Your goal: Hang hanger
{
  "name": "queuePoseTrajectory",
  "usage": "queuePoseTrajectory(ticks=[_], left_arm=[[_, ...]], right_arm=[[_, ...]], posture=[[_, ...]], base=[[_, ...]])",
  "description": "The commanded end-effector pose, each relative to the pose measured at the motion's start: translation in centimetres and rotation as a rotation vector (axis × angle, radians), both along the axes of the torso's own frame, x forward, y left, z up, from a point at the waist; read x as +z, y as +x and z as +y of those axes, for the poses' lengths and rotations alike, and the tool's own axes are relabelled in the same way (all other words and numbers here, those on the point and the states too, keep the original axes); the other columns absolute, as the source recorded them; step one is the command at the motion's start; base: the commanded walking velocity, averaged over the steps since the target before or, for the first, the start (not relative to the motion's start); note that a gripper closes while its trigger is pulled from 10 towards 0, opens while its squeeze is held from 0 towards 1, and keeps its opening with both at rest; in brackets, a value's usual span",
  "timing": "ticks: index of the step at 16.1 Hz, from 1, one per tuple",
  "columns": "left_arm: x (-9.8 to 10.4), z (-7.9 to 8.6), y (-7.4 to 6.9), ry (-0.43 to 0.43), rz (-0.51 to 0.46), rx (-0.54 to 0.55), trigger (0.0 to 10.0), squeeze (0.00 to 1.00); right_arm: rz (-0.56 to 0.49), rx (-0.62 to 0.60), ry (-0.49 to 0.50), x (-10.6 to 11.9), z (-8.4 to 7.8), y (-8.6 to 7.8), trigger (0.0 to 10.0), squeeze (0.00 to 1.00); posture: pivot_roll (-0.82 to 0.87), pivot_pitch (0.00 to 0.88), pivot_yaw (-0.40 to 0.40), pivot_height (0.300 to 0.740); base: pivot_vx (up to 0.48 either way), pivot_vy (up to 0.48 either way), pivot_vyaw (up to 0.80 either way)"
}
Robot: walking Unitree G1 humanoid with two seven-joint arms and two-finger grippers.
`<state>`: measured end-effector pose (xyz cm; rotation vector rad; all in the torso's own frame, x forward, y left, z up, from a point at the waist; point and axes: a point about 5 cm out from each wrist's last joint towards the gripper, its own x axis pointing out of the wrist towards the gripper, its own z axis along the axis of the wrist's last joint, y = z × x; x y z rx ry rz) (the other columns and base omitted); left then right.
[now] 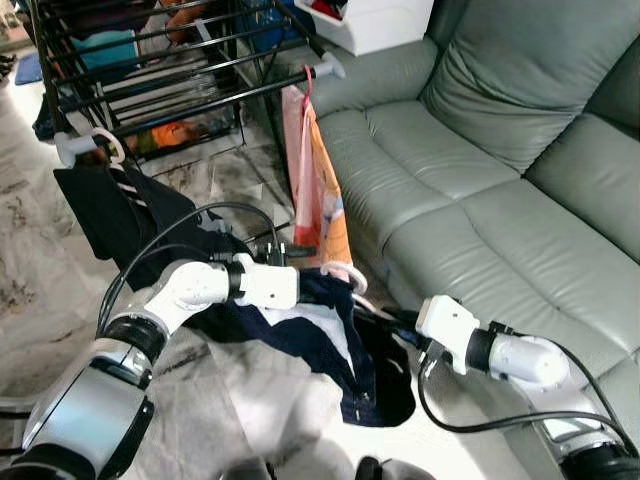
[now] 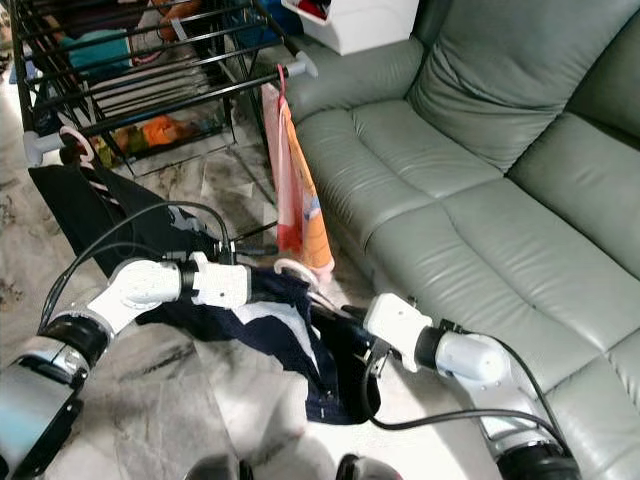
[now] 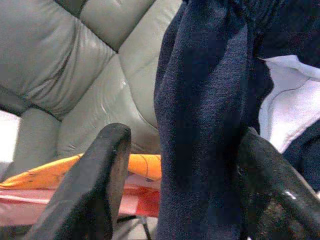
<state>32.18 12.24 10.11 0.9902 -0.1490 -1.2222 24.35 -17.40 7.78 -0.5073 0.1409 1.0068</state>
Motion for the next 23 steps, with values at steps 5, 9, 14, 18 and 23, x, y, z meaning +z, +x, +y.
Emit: queuePoseTrajectory(ticks=[5,9,14,18,23], left_arm=[[-0.4,0.0,0.2,0.036,0.100,-0.007,0.0,0.00],[-0.4,-0.1,0.2,0.043,0.148,-0.020,0.0,0.00],[-0.4,0.1,0.3,0.046,0.181,-0.015,0.0,0.00],[-0.5,0.3,0.2,0.026,0.204,0.000,0.0,0.00],[-0.7,0.6,0.1,0.015,0.245,0.009,0.0,0.00]], right_arm=[[-0.087,0.062,0.013,1.1,1.3,0.2,10.0,0.00],[-0.096,0.062,0.010,1.2,1.4,0.3,10.0,0.00],[-0.106,0.069,0.008,1.2,1.6,0.5,10.0,0.00],[-0.108,0.066,0.005,0.8,1.7,0.6,10.0,0.00],[-0.111,0.069,0.002,0.7,1.7,0.9,10.0,0.00]], posture=[[-0.07,0.025,0.052,0.740],[-0.07,0.024,0.053,0.740],[-0.07,0.021,0.050,0.740],[-0.07,0.015,0.044,0.740],[-0.07,0.018,0.039,0.740]], base=[[0.000,0.000,0.00],[0.000,0.000,0.00],[0.000,0.000,0.00],[0.000,0.000,0.00],[0.000,0.000,0.00]])
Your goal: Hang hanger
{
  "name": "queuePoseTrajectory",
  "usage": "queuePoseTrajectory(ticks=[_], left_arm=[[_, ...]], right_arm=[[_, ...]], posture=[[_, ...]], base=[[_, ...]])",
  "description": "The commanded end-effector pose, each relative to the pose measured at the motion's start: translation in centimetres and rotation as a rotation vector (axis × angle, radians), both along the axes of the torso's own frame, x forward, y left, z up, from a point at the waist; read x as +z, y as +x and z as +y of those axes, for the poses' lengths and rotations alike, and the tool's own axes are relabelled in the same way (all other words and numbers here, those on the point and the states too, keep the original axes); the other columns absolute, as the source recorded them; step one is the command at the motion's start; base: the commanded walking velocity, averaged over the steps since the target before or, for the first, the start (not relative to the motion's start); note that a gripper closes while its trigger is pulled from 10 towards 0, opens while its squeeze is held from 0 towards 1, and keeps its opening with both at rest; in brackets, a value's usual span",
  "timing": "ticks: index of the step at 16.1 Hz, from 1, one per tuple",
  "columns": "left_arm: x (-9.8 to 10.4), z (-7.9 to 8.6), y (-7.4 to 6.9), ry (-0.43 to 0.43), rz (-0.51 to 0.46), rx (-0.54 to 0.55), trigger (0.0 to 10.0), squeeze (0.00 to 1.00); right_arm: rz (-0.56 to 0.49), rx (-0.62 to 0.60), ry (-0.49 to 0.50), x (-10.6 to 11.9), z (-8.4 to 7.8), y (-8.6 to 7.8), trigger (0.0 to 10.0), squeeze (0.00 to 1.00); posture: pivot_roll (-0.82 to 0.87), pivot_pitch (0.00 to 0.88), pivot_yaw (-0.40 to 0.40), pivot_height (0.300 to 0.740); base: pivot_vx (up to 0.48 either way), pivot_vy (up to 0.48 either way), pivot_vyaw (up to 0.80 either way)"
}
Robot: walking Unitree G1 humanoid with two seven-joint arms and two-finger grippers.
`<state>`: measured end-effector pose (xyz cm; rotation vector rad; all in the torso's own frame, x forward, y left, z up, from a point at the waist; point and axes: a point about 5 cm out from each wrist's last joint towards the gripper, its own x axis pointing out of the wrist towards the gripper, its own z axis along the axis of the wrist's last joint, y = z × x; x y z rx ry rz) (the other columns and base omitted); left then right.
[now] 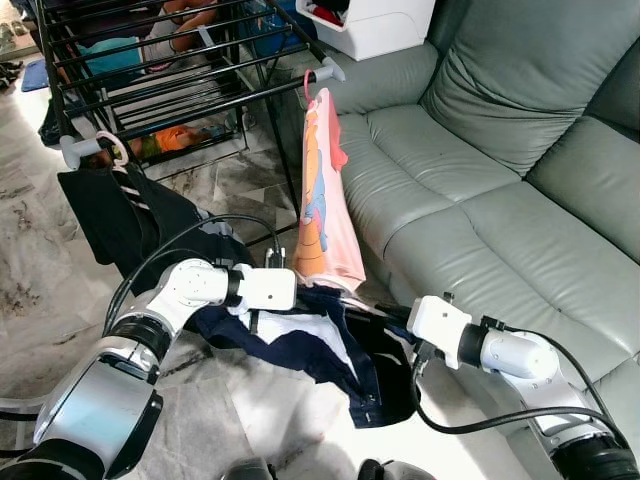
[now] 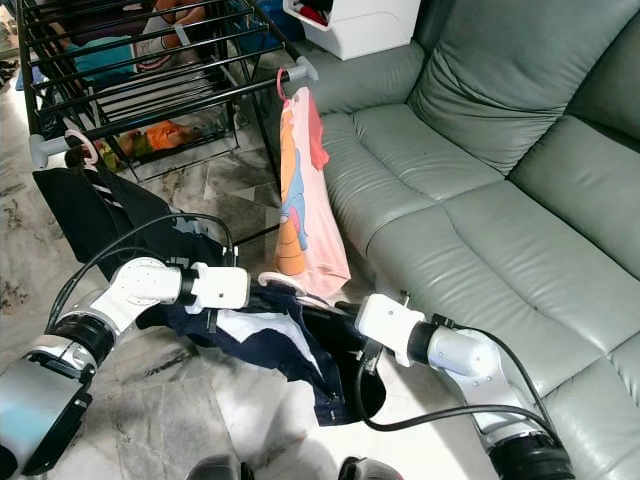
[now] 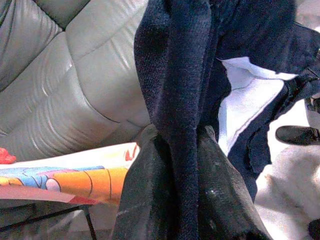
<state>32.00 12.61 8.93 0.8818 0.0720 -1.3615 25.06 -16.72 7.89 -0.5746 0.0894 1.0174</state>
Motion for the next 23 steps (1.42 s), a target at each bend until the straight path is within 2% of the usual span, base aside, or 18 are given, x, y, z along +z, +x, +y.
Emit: queuePoseTrajectory(ticks=[1,2,4,6,8,11,13,15,17,19,21,22,23], left_arm=[[0.4,0.2,0.3,-0.040,0.005,0.032,0.0,0.00],[0.4,0.2,0.3,-0.041,0.011,0.034,0.0,0.00],[0.3,0.3,0.3,-0.041,0.019,0.042,0.0,0.00],[0.4,0.4,0.5,-0.042,0.020,0.063,0.0,0.00],[0.4,0.5,0.6,-0.044,0.015,0.079,0.0,0.00],[0.5,0.7,0.9,-0.060,-0.015,0.128,0.0,0.00],[0.5,1.0,1.2,-0.063,-0.018,0.170,0.0,0.00],[0.1,1.1,1.1,-0.050,-0.009,0.181,0.0,0.00],[-0.1,1.1,1.0,-0.054,0.013,0.194,0.0,0.00],[-0.1,1.1,1.1,-0.063,0.007,0.211,0.0,0.00],[0.3,1.6,2.2,-0.123,-0.012,0.379,0.0,0.00],[0.5,1.8,2.5,-0.139,-0.015,0.415,0.0,0.00],[1.1,2.2,3.2,-0.228,-0.016,0.530,0.0,0.00]], right_arm=[[-0.046,0.040,0.032,0.6,1.1,0.3,10.0,0.00],[-0.039,0.042,0.037,0.6,1.1,0.3,10.0,0.00],[0.013,0.055,0.063,0.7,1.0,0.4,10.0,1.00],[0.115,0.097,0.122,1.4,0.9,0.1,10.0,1.00],[0.163,0.119,0.140,2.0,0.4,0.1,10.0,1.00],[0.332,0.215,0.121,3.0,-1.4,-0.9,10.0,1.00],[0.343,0.198,0.173,4.5,-2.2,-0.4,10.0,1.00],[0.338,0.193,0.298,6.9,-2.5,0.4,10.0,1.00],[0.364,0.216,0.340,7.9,-2.5,0.3,10.0,1.00],[0.351,0.206,0.383,8.4,-2.5,0.5,10.0,1.00],[0.164,0.009,0.476,9.7,-2.6,3.0,10.0,1.00],[0.121,-0.037,0.479,9.8,-2.7,3.5,10.0,1.00],[-0.030,-0.217,0.489,10.1,-3.3,5.0,10.0,1.00]], posture=[[-0.07,0.018,0.039,0.740],[-0.07,0.018,0.038,0.740],[-0.07,0.017,0.034,0.740],[-0.07,0.017,0.032,0.740],[-0.07,0.018,0.032,0.740],[-0.07,0.020,0.032,0.740],[-0.08,0.019,0.034,0.740],[-0.08,0.019,0.036,0.740],[-0.08,0.019,0.036,0.740],[-0.08,0.019,0.036,0.740],[-0.08,0.019,0.036,0.740],[-0.08,0.019,0.036,0.740],[-0.08,0.014,0.039,0.740]], base=[[0.000,0.000,0.00],[0.000,0.000,0.00],[0.000,0.000,0.00],[0.000,0.000,0.00],[0.000,0.000,0.00],[0.000,0.000,0.00],[0.000,0.000,0.00],[0.000,0.000,0.00],[0.000,0.000,0.00],[0.000,0.000,0.00],[0.000,0.000,0.00],[0.000,0.000,0.00],[0.000,0.000,0.00]])
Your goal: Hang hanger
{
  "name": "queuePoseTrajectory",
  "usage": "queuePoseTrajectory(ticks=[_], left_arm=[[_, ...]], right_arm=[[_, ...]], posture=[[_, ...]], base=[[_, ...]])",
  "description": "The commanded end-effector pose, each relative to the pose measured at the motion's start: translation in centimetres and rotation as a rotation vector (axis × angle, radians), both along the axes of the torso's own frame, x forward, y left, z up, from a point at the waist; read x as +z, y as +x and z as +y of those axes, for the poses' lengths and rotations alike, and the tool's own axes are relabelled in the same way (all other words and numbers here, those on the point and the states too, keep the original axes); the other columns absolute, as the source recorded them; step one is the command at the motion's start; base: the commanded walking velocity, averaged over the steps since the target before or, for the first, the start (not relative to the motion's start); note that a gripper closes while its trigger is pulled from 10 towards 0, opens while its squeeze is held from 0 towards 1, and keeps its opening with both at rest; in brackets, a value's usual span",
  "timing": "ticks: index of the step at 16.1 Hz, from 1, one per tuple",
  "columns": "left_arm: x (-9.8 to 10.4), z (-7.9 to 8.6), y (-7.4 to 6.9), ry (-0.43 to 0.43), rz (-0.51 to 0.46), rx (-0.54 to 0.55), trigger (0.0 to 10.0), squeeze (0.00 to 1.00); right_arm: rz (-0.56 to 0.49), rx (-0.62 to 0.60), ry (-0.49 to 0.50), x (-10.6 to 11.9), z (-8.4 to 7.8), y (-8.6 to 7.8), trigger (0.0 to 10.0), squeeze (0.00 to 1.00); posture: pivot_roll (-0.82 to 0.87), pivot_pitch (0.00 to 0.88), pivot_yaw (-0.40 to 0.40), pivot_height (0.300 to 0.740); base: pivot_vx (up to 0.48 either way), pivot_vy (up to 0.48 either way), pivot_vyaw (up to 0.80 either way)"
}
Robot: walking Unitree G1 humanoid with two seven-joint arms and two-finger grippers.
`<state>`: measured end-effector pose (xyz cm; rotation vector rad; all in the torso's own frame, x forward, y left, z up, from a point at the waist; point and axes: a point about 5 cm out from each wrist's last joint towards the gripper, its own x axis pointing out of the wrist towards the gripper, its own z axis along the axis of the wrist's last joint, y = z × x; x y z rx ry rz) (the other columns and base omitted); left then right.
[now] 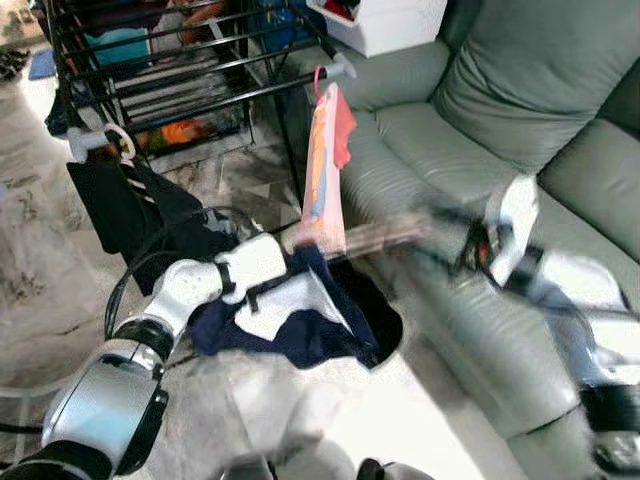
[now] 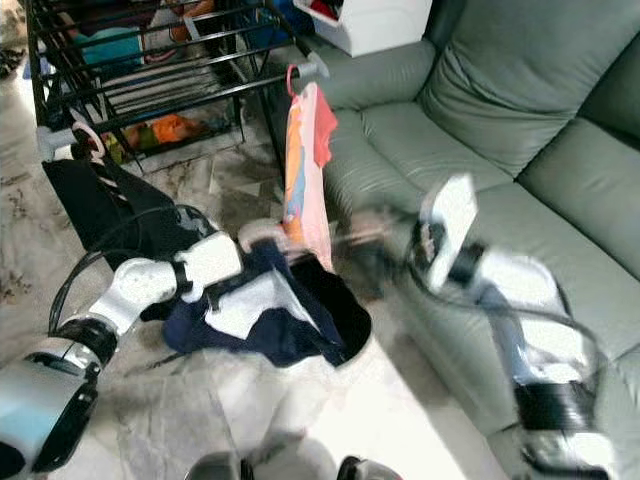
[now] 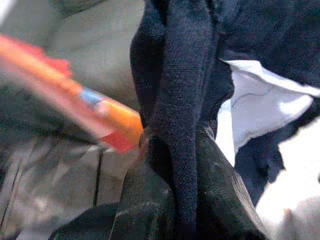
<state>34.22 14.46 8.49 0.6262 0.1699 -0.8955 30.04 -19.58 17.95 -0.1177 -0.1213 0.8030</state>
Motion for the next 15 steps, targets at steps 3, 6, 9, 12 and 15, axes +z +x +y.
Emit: queuePoseTrajectory(ticks=[3,6,9,12,15], left_arm=[[2.1,1.0,1.5,-0.156,-0.052,0.166,0.0,0.00],[3.2,0.3,1.3,-0.275,-0.090,0.113,0.0,0.00],[4.4,-1.2,0.7,-0.259,-0.148,-0.066,0.0,0.00],[4.8,-1.4,0.7,-0.290,-0.138,-0.070,0.0,0.00],[5.4,-1.8,0.4,-0.317,-0.172,-0.104,0.0,0.00]], right_arm=[[-0.203,-0.432,-0.100,0.3,-2.6,1.2,10.0,1.00],[-0.148,-0.727,-0.091,-1.9,-4.1,1.5,10.0,1.00],[0.066,-0.662,-0.010,-5.8,-1.9,1.4,10.0,1.00],[0.140,-0.643,0.056,-7.2,-0.3,1.2,10.0,0.92],[0.161,-0.595,0.067,-7.6,0.9,0.8,10.0,0.76]], posture=[[-0.07,0.018,0.042,0.740],[-0.07,0.020,0.042,0.740],[-0.05,0.023,0.043,0.740],[-0.05,0.023,0.043,0.740],[-0.06,0.029,0.035,0.740]], base=[[0.000,0.000,0.00],[0.000,0.000,0.00],[0.000,0.000,0.00],[0.000,0.000,-0.17],[0.000,0.000,-0.53]])
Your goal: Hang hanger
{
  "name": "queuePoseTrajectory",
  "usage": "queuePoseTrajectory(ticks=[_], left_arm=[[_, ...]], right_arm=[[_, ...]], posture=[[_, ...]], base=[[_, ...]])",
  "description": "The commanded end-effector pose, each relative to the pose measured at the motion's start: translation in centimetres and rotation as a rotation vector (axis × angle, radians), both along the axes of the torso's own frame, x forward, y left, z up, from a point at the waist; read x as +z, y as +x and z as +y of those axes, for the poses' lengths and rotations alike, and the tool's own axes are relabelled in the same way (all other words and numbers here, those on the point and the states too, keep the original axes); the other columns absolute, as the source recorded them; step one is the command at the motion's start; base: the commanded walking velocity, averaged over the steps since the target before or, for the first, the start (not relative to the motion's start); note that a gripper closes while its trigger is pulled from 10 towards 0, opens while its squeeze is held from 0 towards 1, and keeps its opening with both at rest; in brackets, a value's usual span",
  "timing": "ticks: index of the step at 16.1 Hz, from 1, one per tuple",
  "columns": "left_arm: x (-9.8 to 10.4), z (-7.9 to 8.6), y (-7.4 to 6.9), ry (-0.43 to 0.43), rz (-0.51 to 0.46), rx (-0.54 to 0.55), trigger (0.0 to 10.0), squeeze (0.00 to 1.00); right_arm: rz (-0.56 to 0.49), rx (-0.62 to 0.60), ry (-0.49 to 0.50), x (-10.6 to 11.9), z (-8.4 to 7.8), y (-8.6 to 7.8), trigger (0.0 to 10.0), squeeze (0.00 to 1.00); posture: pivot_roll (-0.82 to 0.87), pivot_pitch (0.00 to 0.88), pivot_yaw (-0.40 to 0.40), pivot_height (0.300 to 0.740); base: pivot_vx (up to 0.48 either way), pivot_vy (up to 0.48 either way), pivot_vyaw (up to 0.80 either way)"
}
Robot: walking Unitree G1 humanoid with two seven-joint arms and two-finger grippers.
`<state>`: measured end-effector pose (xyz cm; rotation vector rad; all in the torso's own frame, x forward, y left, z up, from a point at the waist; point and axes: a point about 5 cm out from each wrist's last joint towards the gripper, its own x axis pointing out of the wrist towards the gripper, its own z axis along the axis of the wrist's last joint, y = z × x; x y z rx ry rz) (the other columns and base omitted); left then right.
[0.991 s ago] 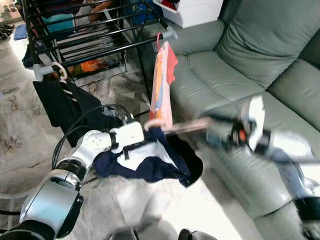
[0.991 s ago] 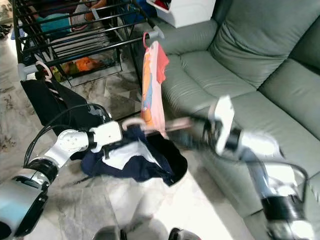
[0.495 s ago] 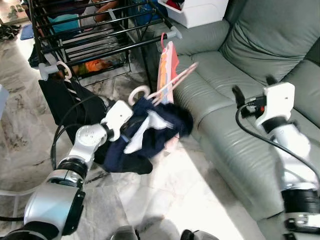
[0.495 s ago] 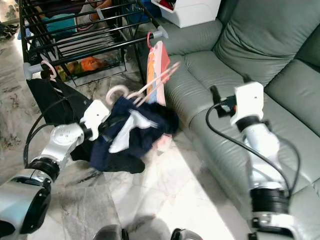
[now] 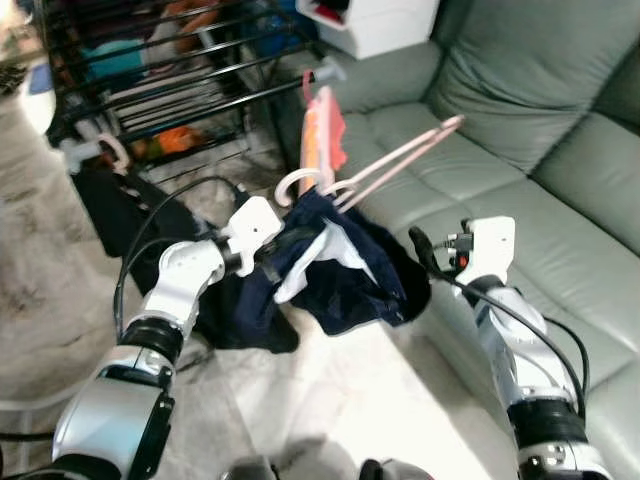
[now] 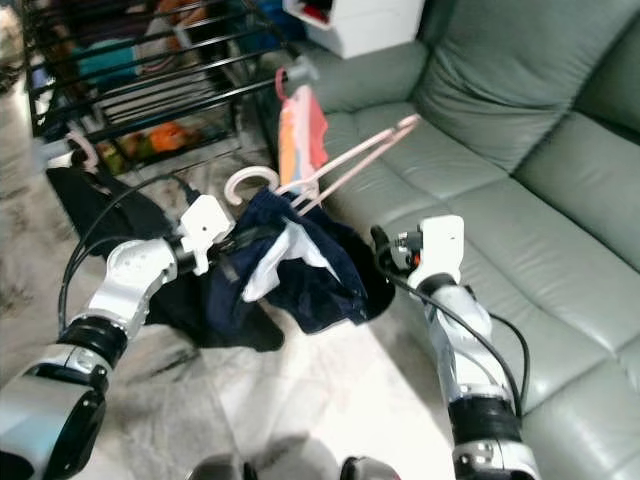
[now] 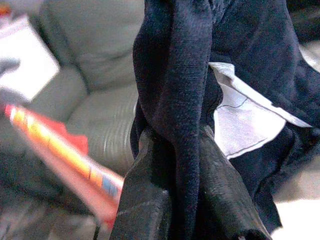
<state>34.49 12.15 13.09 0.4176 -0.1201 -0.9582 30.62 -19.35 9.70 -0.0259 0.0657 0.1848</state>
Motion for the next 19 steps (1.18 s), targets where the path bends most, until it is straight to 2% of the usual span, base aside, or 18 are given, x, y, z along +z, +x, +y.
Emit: queuePoseTrajectory(ticks=[1,3,4,5,7,9,12,13,14,15,16,17,18,19], left_arm=[[1.2,0.0,-0.3,-0.016,-0.063,-0.049,0.0,0.00],[1.7,-0.7,-0.7,-0.005,-0.092,-0.107,0.0,0.00],[2.0,-1.0,-1.0,-0.005,-0.111,-0.137,0.0,0.00],[2.3,-1.4,-1.2,-0.009,-0.123,-0.167,0.0,0.00],[2.8,-2.1,-2.0,-0.033,-0.137,-0.233,0.0,0.00],[3.3,-2.6,-2.4,-0.046,-0.146,-0.263,0.0,0.00],[4.2,-2.5,-2.3,-0.055,-0.166,-0.263,0.0,0.00],[4.4,-2.2,-2.1,-0.052,-0.171,-0.250,0.0,0.00],[4.5,-2.1,-2.0,-0.050,-0.172,-0.246,0.0,0.00],[4.6,-1.3,-1.7,-0.023,-0.178,-0.219,0.0,0.00],[4.6,-1.0,-1.5,-0.013,-0.180,-0.209,0.0,0.00],[4.6,-0.7,-1.4,-0.002,-0.180,-0.198,0.0,0.00],[4.5,-0.3,-1.2,0.009,-0.179,-0.184,0.0,0.00],[4.5,0.1,-1.1,0.018,-0.177,-0.172,0.0,0.00]], right_arm=[[0.008,0.055,0.019,0.2,0.9,0.1,10.0,0.53],[0.052,0.101,0.046,-0.3,1.4,0.2,10.0,0.52],[0.081,0.136,0.047,-0.6,2.0,0.3,10.0,0.46],[0.102,0.167,0.042,-0.9,2.4,0.4,10.0,0.33],[0.163,0.195,0.029,-1.9,2.8,0.3,10.0,0.21],[0.267,0.176,0.015,-3.3,2.6,0.2,10.0,0.16],[0.365,0.043,-0.008,-4.9,0.7,-0.3,10.0,0.17],[0.409,-0.011,-0.031,-5.4,-0.5,-0.6,10.0,0.16],[0.421,-0.027,-0.041,-5.6,-0.9,-0.7,10.0,0.16],[0.445,-0.123,-0.046,-5.8,-2.9,-1.4,10.0,0.17],[0.452,-0.155,-0.039,-5.8,-3.6,-1.7,10.0,0.16],[0.451,-0.180,-0.040,-5.7,-4.4,-2.0,8.0,0.16],[0.449,-0.216,-0.029,-5.6,-5.4,-2.4,0.0,0.16],[0.444,-0.250,-0.019,-5.5,-6.3,-2.7,0.0,0.16]], posture=[[-0.06,0.030,0.031,0.740],[-0.06,0.029,0.027,0.740],[-0.06,0.029,0.025,0.740],[-0.06,0.028,0.021,0.740],[-0.06,0.028,0.017,0.740],[-0.06,0.027,0.011,0.740],[-0.06,0.028,0.005,0.740],[-0.06,0.027,0.004,0.740],[-0.06,0.027,0.004,0.740],[-0.06,0.027,0.002,0.740],[-0.07,0.028,0.002,0.740],[-0.07,0.028,0.002,0.740],[-0.08,0.029,0.004,0.740],[-0.08,0.029,0.004,0.740]], base=[[0.000,0.000,0.00],[0.000,0.000,0.00],[0.000,0.000,0.00],[0.000,0.000,0.00],[0.000,0.000,0.00],[0.000,0.000,0.00],[0.000,0.000,0.00],[0.000,0.000,0.00],[0.000,0.000,0.00],[0.000,0.000,0.00],[0.000,0.000,0.00],[0.000,0.000,0.00],[0.000,0.000,0.00],[0.000,0.000,0.00]])
